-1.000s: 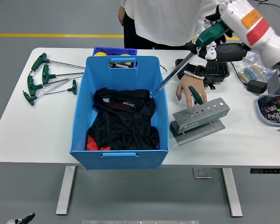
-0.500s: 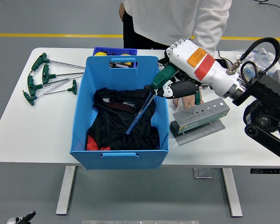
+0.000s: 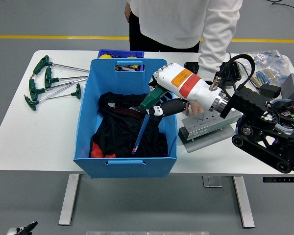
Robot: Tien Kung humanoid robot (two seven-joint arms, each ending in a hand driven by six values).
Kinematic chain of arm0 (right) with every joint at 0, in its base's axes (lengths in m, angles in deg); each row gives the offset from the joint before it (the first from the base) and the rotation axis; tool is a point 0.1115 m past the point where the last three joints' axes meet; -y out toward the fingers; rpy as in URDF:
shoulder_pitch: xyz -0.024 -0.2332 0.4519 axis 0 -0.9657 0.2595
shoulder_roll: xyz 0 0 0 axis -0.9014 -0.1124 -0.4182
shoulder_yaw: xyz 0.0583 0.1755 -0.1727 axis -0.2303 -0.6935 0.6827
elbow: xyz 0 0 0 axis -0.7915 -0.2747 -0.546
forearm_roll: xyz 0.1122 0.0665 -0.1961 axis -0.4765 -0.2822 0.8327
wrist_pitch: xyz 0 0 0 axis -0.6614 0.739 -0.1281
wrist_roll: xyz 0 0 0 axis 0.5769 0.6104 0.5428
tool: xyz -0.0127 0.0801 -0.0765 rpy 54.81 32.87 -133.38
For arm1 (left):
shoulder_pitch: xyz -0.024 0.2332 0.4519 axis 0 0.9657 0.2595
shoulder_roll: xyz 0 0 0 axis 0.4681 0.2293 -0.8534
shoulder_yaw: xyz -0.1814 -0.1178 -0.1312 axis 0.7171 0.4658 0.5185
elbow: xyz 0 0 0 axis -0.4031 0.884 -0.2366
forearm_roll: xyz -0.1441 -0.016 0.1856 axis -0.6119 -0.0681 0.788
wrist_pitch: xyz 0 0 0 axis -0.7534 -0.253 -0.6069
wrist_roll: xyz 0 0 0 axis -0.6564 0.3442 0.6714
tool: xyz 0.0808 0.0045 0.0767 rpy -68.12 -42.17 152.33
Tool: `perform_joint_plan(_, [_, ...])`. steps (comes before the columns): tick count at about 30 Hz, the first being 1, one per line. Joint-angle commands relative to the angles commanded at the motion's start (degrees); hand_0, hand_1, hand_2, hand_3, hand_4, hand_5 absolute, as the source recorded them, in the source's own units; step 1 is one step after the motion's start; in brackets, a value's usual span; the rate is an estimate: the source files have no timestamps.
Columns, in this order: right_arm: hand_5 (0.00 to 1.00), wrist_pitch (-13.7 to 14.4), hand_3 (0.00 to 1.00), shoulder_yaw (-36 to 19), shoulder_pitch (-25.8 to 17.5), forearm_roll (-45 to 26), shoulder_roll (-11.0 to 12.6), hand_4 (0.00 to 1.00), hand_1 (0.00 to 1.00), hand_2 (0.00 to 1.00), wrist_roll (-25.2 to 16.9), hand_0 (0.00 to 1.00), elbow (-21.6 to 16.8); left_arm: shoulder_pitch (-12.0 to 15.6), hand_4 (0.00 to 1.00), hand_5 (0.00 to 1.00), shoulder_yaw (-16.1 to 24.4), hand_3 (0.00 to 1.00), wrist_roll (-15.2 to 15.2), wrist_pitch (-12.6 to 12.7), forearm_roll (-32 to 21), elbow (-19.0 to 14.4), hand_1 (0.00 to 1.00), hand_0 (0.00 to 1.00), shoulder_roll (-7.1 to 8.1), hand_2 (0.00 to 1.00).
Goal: Lift tool from toolbox,place it in box,lift tool from toolbox,place it in box
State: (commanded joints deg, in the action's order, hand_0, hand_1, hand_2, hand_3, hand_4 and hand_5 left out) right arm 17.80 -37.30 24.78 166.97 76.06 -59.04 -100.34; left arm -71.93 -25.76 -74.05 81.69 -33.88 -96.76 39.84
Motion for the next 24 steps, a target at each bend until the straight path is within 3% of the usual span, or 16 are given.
perform_joint_plan(5, [0.594,-1.5,0.002,1.8,1.7,1.3,-1.6,0.688,0.002,0.002,1.7,0.002,3.6,0.0,0.631,0.511,-0.1,0.632,0.0,0.0,-0.1,0.0,0.715,0.716,0.04,0.743])
perform_joint_plan(9, [0.594,-5.0,0.002,3.3,3.0,2.7,-2.4,0.688,0.002,0.002,4.3,0.002,3.7,0.0,0.631,0.511,0.1,0.632,0.0,-0.1,0.2,0.0,0.715,0.716,0.08,0.743])
perform_joint_plan(10, [0.658,-5.8,0.218,3.6,3.2,3.1,-2.5,0.876,0.080,0.179,4.9,0.132,3.7,0.0,0.632,0.510,0.2,0.632,0.1,-0.1,0.2,0.0,0.715,0.717,0.10,0.743])
perform_joint_plan(15, [0.658,-9.3,0.218,4.1,3.9,5.6,-3.4,0.876,0.080,0.179,6.2,0.132,3.7,0.1,0.632,0.510,0.8,0.632,0.2,0.0,0.8,0.0,0.715,0.717,0.19,0.743])
perform_joint_plan(16, [0.809,-10.2,0.585,4.1,4.0,5.7,-3.7,0.998,0.461,0.549,6.4,0.450,4.1,0.2,0.632,0.511,1.3,0.632,0.2,0.0,1.3,0.0,0.714,0.717,0.21,0.742])
perform_joint_plan(21, [0.809,-12.0,0.585,4.5,4.5,5.5,-4.9,0.998,0.461,0.549,6.1,0.450,5.4,0.5,0.632,0.511,4.0,0.632,0.7,0.2,4.2,0.0,0.714,0.717,0.23,0.742])
perform_joint_plan(22, [0.849,-12.0,0.818,4.6,4.5,5.4,-5.0,0.998,0.734,0.790,5.9,0.806,5.5,0.5,0.632,0.510,4.7,0.633,0.8,0.2,5.0,0.0,0.714,0.717,0.18,0.742])
perform_joint_plan(24, [0.849,-11.4,0.818,4.7,4.7,5.1,-5.2,0.998,0.734,0.790,5.2,0.806,5.6,0.5,0.632,0.510,6.0,0.633,1.1,0.1,7.0,0.0,0.714,0.717,0.12,0.742])
